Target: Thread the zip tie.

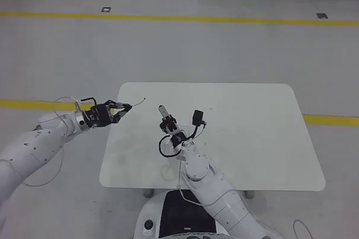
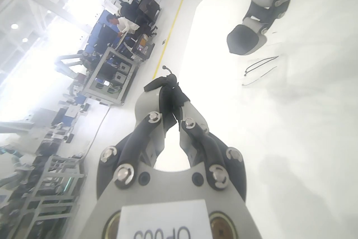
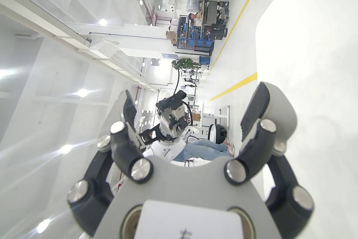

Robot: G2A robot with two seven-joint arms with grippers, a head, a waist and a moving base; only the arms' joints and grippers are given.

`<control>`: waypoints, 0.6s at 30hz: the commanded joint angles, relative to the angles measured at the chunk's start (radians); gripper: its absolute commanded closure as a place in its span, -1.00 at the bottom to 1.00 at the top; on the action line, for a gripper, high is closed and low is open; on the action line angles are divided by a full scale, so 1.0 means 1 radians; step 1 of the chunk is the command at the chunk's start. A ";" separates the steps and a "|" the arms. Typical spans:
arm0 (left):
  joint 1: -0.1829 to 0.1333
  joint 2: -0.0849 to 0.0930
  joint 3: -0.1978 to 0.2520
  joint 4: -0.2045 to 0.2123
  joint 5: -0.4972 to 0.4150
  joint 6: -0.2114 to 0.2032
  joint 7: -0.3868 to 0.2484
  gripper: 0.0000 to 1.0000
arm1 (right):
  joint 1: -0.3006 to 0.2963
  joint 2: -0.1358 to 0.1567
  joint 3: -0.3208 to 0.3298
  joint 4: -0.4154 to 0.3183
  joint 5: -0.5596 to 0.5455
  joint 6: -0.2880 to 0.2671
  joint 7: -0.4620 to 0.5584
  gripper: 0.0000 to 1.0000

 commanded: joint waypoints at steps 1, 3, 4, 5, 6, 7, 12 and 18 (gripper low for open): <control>-0.005 -0.009 0.004 0.030 0.011 -0.050 0.063 1.00 | 0.000 0.000 0.000 0.000 0.000 0.000 0.000 -1.00; -0.002 -0.019 0.020 0.052 0.011 -0.051 0.121 1.00 | 0.000 0.000 0.000 0.000 0.000 0.000 0.000 -1.00; -0.004 -0.025 0.036 0.070 0.010 -0.051 0.146 1.00 | 0.000 0.000 0.000 0.000 0.000 0.000 0.000 -1.00; -0.007 -0.031 0.049 0.080 0.002 -0.051 0.169 1.00 | 0.000 0.000 0.000 0.000 0.000 0.000 0.000 -1.00; -0.009 -0.036 0.064 0.092 -0.011 -0.051 0.191 1.00 | 0.000 0.000 0.000 0.000 0.000 0.000 0.000 -1.00; -0.017 -0.043 0.085 0.107 -0.027 -0.051 0.216 1.00 | 0.000 0.000 0.000 0.000 0.000 0.000 0.000 -1.00; -0.023 -0.067 0.104 0.161 -0.031 -0.051 0.281 1.00 | 0.000 0.000 0.000 0.000 0.000 0.000 0.000 -1.00; -0.017 -0.092 0.104 0.205 0.036 -0.051 0.262 1.00 | 0.000 0.000 0.000 0.000 0.000 0.000 0.000 -1.00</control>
